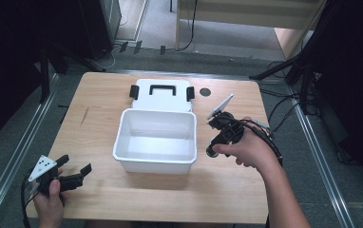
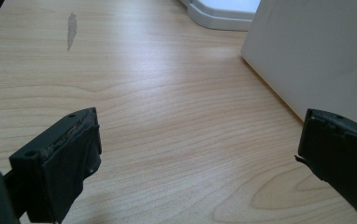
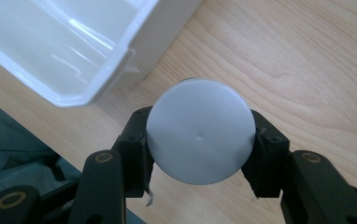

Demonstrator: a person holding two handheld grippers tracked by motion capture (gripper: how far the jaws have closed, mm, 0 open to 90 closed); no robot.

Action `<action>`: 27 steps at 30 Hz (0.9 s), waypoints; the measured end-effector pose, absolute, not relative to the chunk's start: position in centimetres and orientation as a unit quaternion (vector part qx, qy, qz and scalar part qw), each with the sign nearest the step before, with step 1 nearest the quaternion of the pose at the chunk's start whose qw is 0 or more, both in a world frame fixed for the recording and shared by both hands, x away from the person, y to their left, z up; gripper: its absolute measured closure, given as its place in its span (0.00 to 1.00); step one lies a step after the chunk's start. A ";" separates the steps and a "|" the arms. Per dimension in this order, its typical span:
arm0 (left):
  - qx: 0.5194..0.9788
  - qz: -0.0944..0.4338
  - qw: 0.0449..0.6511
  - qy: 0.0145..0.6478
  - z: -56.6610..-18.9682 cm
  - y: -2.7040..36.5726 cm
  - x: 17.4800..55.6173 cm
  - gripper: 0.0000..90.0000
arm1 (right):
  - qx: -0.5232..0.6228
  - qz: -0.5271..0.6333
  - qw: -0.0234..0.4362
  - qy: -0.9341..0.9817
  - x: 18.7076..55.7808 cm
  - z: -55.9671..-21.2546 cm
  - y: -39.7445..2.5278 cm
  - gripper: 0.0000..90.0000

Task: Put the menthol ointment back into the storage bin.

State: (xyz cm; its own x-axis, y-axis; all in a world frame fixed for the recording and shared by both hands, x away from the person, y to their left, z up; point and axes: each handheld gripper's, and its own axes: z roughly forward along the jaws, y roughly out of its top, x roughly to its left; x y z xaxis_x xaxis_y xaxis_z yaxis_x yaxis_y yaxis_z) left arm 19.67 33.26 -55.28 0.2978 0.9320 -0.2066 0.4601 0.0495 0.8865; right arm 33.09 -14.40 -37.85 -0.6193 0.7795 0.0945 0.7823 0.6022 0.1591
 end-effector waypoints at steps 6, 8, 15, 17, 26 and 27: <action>0.645 0.244 0.482 0.540 -55.3 33.2 19.7 0.00 | -0.431 -0.091 0.002 -0.898 33.5 -36.8 -13.4 0.57; 0.645 0.244 0.483 0.540 -55.3 33.3 19.7 0.00 | -0.427 -0.091 -0.002 -0.900 33.8 -36.2 -13.0 0.57; 0.647 0.244 0.481 0.539 -55.3 33.3 19.7 0.00 | -0.421 -0.094 -0.003 -0.902 34.3 -34.9 -11.7 0.57; 0.646 0.243 0.482 0.539 -55.3 33.3 19.7 0.00 | -0.421 -0.089 -0.001 -0.903 34.4 -34.6 -11.2 0.57; 0.647 0.242 0.481 0.539 -55.3 33.3 19.8 0.00 | -0.401 -0.084 -0.002 -0.912 34.8 -33.3 -8.7 0.57; 0.648 0.241 0.481 0.539 -55.3 33.3 19.8 0.00 | -0.399 -0.085 -0.002 -0.913 34.9 -33.3 -8.5 0.57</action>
State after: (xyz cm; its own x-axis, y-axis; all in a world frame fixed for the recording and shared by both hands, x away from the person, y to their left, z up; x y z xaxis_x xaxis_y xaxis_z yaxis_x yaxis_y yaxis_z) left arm 19.76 33.26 -55.26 0.3028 0.9305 -0.2060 0.4658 0.0441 0.8838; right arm 34.91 -8.46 -33.28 -0.6814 0.7291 0.0641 0.7283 0.6669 0.1572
